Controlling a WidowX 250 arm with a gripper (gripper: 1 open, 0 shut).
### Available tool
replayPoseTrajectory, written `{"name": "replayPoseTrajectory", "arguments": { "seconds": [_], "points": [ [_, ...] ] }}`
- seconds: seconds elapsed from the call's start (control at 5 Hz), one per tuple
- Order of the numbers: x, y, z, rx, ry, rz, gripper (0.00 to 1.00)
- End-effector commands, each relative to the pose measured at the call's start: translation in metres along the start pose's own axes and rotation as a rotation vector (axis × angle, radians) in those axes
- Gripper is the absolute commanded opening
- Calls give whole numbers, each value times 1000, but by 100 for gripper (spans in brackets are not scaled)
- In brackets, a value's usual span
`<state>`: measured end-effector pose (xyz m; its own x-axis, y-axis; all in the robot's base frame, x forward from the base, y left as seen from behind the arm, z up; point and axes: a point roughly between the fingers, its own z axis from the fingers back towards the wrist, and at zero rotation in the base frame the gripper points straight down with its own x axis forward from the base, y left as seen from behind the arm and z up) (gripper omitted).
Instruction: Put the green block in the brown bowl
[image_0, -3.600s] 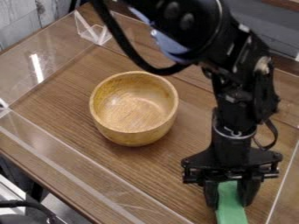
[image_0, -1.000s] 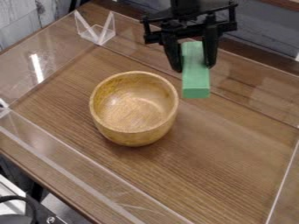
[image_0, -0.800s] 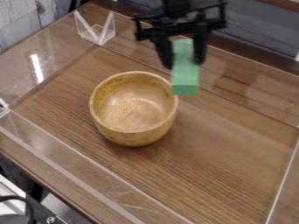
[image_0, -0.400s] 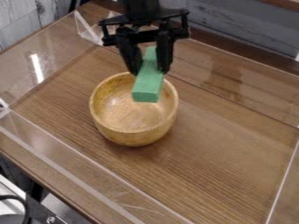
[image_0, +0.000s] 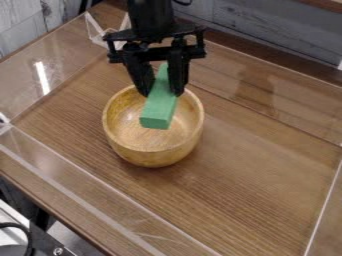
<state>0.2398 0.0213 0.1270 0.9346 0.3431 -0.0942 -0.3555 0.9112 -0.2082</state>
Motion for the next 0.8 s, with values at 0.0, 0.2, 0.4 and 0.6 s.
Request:
{"name": "replayPoseTrajectory", "arguments": {
  "seconds": [0.0, 0.2, 0.4, 0.6],
  "points": [
    [0, 2, 7, 0, -61, -20, 0],
    [-1, 4, 5, 1, -70, -26, 0],
    [-2, 5, 3, 4, -78, -32, 0],
    [-3, 6, 1, 10, -85, -38, 0]
  ]
}}
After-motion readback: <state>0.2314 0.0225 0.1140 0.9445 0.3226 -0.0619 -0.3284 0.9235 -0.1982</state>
